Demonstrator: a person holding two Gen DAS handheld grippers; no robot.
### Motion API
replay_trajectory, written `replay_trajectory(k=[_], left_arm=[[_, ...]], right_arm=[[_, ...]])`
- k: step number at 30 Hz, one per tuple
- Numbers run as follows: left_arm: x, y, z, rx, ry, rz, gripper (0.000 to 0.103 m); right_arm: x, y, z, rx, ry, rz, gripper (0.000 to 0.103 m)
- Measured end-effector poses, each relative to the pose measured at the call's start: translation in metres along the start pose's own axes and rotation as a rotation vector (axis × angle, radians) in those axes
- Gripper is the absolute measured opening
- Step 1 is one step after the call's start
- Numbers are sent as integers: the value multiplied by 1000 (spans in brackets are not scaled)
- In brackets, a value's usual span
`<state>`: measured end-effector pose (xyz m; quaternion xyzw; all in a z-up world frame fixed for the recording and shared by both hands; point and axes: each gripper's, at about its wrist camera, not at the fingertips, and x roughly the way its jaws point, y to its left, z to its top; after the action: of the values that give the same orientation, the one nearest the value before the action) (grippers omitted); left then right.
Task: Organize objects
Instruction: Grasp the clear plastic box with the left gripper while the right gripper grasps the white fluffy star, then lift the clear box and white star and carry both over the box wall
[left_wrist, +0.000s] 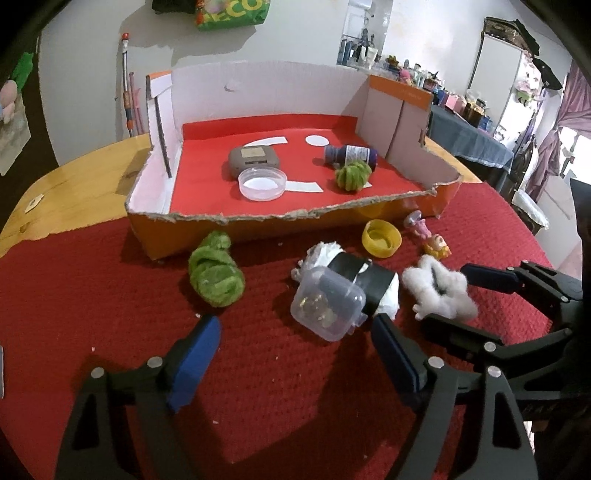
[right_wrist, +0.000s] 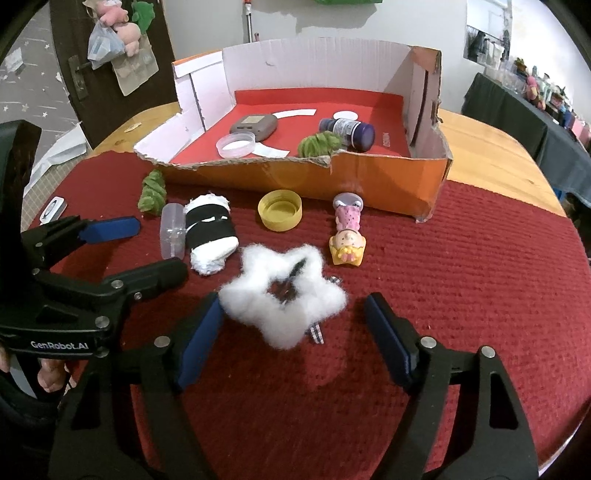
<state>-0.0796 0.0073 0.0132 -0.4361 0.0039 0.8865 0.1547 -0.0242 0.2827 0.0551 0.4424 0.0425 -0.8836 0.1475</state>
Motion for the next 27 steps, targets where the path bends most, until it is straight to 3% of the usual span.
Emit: replay_trajectory(k=[5,6,8,10,13,27], left_arm=[[2,0,4,4,-5,-13,78],[2,0,4,5,-7,-19,76],[1,-2,5,9,-10,-32,67],[0,-4,6,19,-13,-40,53],[0,-7,6,28,-12,-52,43],[-20,-9,2,28,-42,-39,43]], right_arm=[[3,1,4,-7,-4,-1,74],[3,1,4,-7,-5,-3,69],[3,1,5,-7,-7,-5,60],[3,2,6,-10,-7,-4,58],[2,2,6,-7,-12,2,58],[-23,12,7,-14,-65,31,58]])
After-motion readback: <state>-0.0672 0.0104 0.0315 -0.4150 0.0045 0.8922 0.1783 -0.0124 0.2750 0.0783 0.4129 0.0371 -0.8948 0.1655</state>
